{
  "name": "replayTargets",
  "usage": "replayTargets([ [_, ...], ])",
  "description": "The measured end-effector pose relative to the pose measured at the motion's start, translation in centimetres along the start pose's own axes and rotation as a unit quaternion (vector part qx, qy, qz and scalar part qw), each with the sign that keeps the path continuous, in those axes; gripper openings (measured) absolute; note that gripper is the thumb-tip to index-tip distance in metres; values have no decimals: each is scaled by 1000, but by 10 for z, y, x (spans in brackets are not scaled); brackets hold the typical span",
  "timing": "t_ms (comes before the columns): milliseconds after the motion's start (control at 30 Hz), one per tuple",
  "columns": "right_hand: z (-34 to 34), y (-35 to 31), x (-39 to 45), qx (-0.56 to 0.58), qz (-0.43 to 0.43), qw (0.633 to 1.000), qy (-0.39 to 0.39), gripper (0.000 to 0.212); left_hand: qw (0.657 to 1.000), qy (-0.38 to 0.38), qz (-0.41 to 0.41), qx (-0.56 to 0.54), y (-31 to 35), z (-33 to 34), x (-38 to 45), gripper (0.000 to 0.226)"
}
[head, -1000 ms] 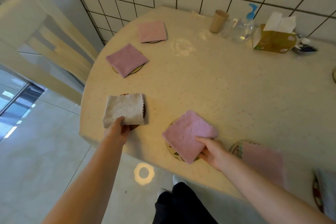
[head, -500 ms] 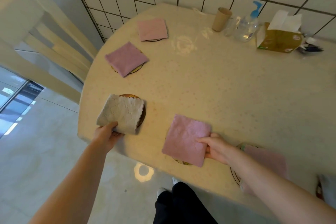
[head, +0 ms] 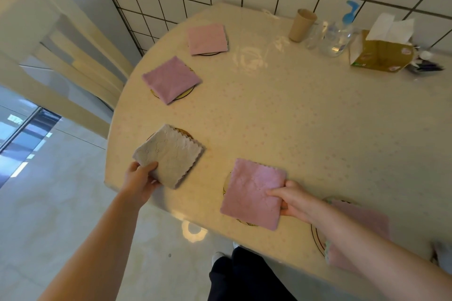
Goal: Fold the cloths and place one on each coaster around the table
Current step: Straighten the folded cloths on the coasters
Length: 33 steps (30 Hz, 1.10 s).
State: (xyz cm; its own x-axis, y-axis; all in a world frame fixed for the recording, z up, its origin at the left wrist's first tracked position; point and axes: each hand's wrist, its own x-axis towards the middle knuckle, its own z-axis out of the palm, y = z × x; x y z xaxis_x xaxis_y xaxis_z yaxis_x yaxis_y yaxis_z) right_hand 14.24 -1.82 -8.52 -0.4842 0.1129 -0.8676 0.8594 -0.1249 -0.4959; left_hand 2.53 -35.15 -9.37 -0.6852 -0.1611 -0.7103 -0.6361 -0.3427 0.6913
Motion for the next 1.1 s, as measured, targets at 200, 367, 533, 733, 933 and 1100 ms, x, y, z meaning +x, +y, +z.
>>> replayTargets([
  [200, -1, -6, -2, -50, -12, 998, 41, 31, 997, 51, 20, -54, -9, 0, -1, 34],
  [367, -5, -7, -7, -97, -23, 993, 59, 23, 996, 54, 15, -62, -17, -3, -1, 36],
  [533, -11, -10, -6, -261, -23, 960, 96, 27, 984, 140, 33, 104, -7, -4, 4, 50],
  [733, -21, -22, -12, -354, 26, 933, 60, 28, 951, 206, 51, 226, -1, -18, 10, 57],
  [933, -17, -73, -8, -366, -38, 928, 54, 13, 929, 240, 55, 277, 28, -26, 12, 55],
  [1100, 22, -128, 11, -280, -105, 954, 11, 13, 913, 241, 88, 317, 75, -24, 40, 44],
])
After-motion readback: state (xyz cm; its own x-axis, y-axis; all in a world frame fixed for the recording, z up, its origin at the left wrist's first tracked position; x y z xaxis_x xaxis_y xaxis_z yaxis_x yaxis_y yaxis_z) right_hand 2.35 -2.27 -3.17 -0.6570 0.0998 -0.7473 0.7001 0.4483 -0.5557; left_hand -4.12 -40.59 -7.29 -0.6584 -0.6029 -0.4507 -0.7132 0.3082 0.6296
